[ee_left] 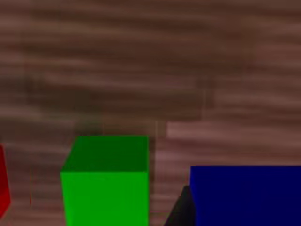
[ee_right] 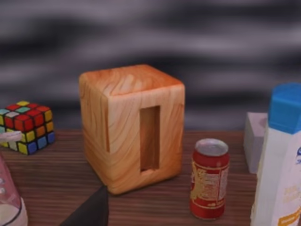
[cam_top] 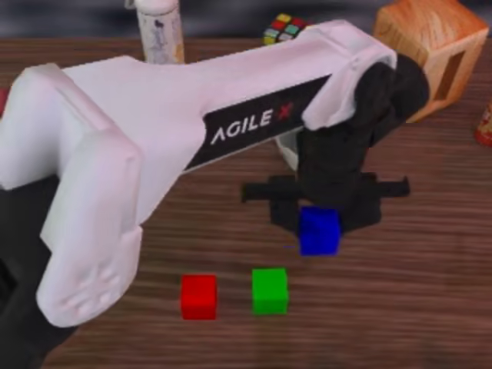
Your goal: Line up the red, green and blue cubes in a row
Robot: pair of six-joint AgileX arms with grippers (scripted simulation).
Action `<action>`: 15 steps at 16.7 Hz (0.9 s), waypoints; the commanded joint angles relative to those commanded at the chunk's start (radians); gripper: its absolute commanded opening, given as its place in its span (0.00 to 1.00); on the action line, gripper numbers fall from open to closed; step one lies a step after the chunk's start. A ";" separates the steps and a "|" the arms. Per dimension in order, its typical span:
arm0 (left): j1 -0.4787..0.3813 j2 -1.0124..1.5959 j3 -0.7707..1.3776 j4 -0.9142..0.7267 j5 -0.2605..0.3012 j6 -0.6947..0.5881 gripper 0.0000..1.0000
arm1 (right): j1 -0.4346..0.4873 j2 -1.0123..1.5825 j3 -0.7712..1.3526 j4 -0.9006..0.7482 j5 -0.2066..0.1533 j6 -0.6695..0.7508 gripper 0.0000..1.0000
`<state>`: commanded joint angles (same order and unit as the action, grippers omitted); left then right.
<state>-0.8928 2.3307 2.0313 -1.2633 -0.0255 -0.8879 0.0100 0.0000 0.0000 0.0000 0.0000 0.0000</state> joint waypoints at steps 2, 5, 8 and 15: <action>-0.070 0.031 0.065 -0.027 -0.003 -0.063 0.00 | 0.000 0.000 0.000 0.000 0.000 0.000 1.00; -0.096 0.042 0.092 -0.038 -0.004 -0.089 0.00 | 0.000 0.000 0.000 0.000 0.000 0.000 1.00; -0.094 0.038 0.089 -0.036 -0.003 -0.086 0.00 | 0.000 0.000 0.000 0.000 0.000 0.000 1.00; -0.096 0.066 -0.052 0.135 -0.002 -0.085 0.00 | 0.000 0.000 0.000 0.000 0.000 0.000 1.00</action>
<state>-0.9891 2.3971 1.9794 -1.1285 -0.0272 -0.9733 0.0100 0.0000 0.0000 0.0000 0.0000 0.0000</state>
